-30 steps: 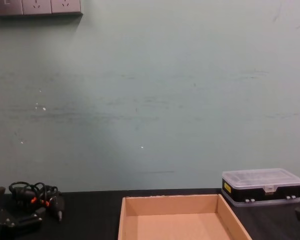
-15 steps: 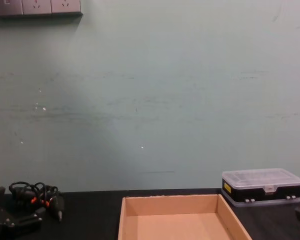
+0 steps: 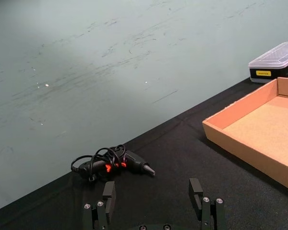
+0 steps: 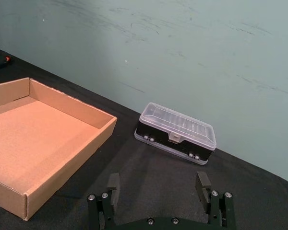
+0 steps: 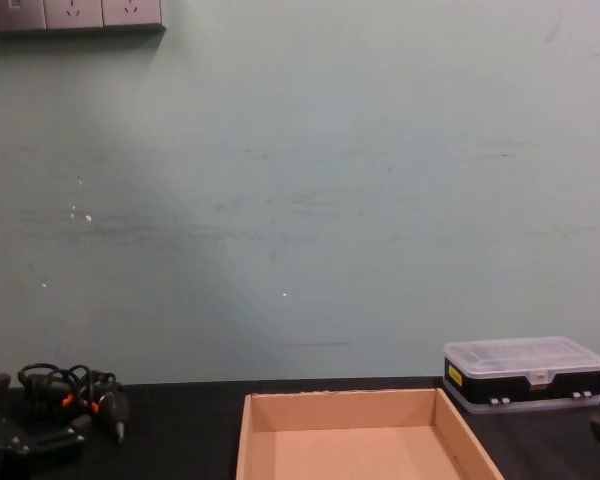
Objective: Use one hand to pick up the angle iron from the table and place it into the box.
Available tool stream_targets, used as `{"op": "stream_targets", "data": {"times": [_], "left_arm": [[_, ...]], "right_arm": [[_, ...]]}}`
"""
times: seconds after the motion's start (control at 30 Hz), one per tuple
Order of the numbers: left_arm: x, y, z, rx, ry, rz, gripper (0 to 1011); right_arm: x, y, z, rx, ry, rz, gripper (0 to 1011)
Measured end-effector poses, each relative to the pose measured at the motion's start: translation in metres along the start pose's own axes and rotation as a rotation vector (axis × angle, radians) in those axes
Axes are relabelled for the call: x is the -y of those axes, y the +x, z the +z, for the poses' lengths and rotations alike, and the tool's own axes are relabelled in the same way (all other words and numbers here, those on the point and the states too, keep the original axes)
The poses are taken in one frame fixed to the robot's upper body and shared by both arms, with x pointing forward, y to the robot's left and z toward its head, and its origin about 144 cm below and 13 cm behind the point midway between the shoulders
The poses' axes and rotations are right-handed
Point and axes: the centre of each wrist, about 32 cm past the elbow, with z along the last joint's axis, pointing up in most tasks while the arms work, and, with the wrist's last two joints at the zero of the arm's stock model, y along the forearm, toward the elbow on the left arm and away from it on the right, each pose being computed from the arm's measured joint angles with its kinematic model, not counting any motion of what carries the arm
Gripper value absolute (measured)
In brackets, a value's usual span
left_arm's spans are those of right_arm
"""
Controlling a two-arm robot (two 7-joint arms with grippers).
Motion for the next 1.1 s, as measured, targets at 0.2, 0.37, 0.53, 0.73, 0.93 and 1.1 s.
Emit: {"op": "stream_targets", "data": {"times": [0.2, 0.37, 0.53, 0.73, 0.93, 1.1], "left_arm": [[0.000, 0.000, 0.000, 0.000, 0.000, 0.000, 1000], [0.000, 0.000, 0.000, 0.000, 0.000, 0.000, 1000], [0.000, 0.000, 0.000, 0.000, 0.000, 0.000, 1000], [0.000, 0.000, 0.000, 0.000, 0.000, 0.000, 1000], [0.000, 0.000, 0.000, 0.000, 0.000, 0.000, 1000], [0.000, 0.000, 0.000, 0.000, 0.000, 0.000, 1000]], "right_arm": [[0.000, 0.000, 0.000, 0.000, 0.000, 0.000, 1004], [0.024, 0.011, 0.012, -0.014, 0.026, 0.083, 1004], [0.052, 0.020, 0.025, -0.031, 0.029, 0.210, 1004], [0.090, 0.033, 0.045, -0.021, 0.001, 0.422, 1004], [0.105, 0.048, 0.057, 0.009, -0.117, 0.614, 1004], [0.097, 0.050, 0.058, 0.028, -0.196, 0.699, 1004]]}}
